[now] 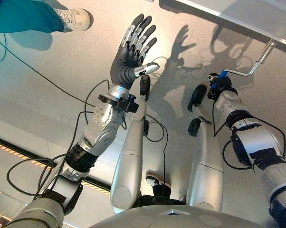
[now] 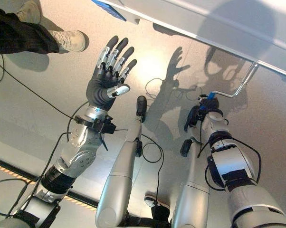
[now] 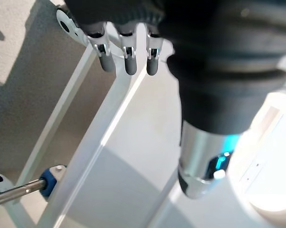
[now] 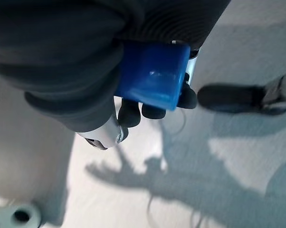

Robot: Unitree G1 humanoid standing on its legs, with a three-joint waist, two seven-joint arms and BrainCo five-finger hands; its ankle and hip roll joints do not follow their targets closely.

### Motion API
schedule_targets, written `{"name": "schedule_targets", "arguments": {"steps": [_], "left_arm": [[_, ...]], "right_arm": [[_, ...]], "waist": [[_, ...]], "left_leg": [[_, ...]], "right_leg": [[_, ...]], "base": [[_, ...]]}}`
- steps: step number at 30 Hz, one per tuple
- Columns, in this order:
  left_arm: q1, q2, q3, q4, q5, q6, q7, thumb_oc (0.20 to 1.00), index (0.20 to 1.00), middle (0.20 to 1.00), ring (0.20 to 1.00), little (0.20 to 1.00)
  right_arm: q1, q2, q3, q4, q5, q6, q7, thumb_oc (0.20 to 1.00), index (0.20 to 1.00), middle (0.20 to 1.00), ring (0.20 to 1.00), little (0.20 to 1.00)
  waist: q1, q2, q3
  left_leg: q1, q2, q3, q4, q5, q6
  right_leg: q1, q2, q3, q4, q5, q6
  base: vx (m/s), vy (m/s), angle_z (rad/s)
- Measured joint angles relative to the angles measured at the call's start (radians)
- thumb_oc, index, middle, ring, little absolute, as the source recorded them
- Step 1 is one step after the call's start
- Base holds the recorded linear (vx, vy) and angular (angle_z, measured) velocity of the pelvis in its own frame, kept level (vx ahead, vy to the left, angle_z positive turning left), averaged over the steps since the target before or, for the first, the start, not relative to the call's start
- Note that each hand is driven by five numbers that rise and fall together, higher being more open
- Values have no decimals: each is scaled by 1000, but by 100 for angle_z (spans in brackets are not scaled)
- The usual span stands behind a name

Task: Raise the hospital bed

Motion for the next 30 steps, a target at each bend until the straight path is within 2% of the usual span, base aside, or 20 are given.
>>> {"name": "schedule_targets", "arguments": {"steps": [3,9,13,19,22,25,27,28,30], "left_arm": [[4,15,3,-8,0,0,-7,1000,1000,1000,1000,1000],[4,36,11,-23,0,0,-22,1000,1000,1000,1000,1000],[5,36,11,-23,0,0,-30,1000,1000,1000,1000,1000],[22,38,19,-28,0,0,-46,1000,1000,1000,1000,1000],[57,38,63,-63,0,-1,-53,1000,1000,1000,1000,1000],[76,38,106,-70,0,-2,-57,1000,1000,1000,1000,1000],[98,35,133,-74,0,-2,-58,1000,1000,1000,1000,1000],[123,34,166,-88,0,-1,-58,1000,1000,1000,1000,1000],[143,33,179,-89,0,0,-57,1000,1000,1000,1000,1000]], "right_arm": [[28,-41,-30,2,21,-1,-2,200,200,200,200,200],[64,-96,-92,-10,86,-22,3,200,200,200,200,200],[85,-94,-107,-46,89,-35,20,200,200,200,200,200],[164,-90,-111,-142,105,-64,24,200,200,200,200,200],[261,-84,-123,-299,139,-82,35,200,200,200,200,200],[370,-60,-140,-468,168,-127,43,200,200,200,200,200],[471,-35,-168,-639,191,-149,42,200,200,200,200,200],[566,-22,-178,-798,198,-159,50,200,200,200,200,200],[656,-21,-172,-945,199,-159,72,200,200,200,200,200]], "waist": [[-6,0,0],[-58,-1,0],[-61,-2,0],[-102,-8,1],[-131,-27,-1],[-159,-46,1],[-179,-51,2],[-194,-53,1],[-203,-56,1]], "left_leg": [[-1,-4,19,-2,-2,6],[6,2,48,-1,-6,10],[27,2,73,-1,-11,13],[73,4,76,-4,-18,20],[80,4,80,-11,-26,23],[94,7,95,-22,-25,23],[107,7,100,-25,-26,24],[114,9,102,-32,-27,25],[125,12,103,-34,-32,25]], "right_leg": [[-12,-2,19,5,1,4],[-20,6,42,5,4,5],[-19,11,69,5,10,7],[30,18,76,-15,13,17],[37,21,81,-29,17,21],[54,27,89,-50,31,21],[69,28,92,-62,35,22],[78,30,92,-76,39,23],[93,34,91,-86,40,24]], "base": [[-7,-54,-8],[-6,-62,-7],[0,-47,-13],[-7,-42,-3],[9,-7,-4],[-1,-11,-10],[-4,-9,-7],[1,-24,-9],[0,-33,-5]]}}
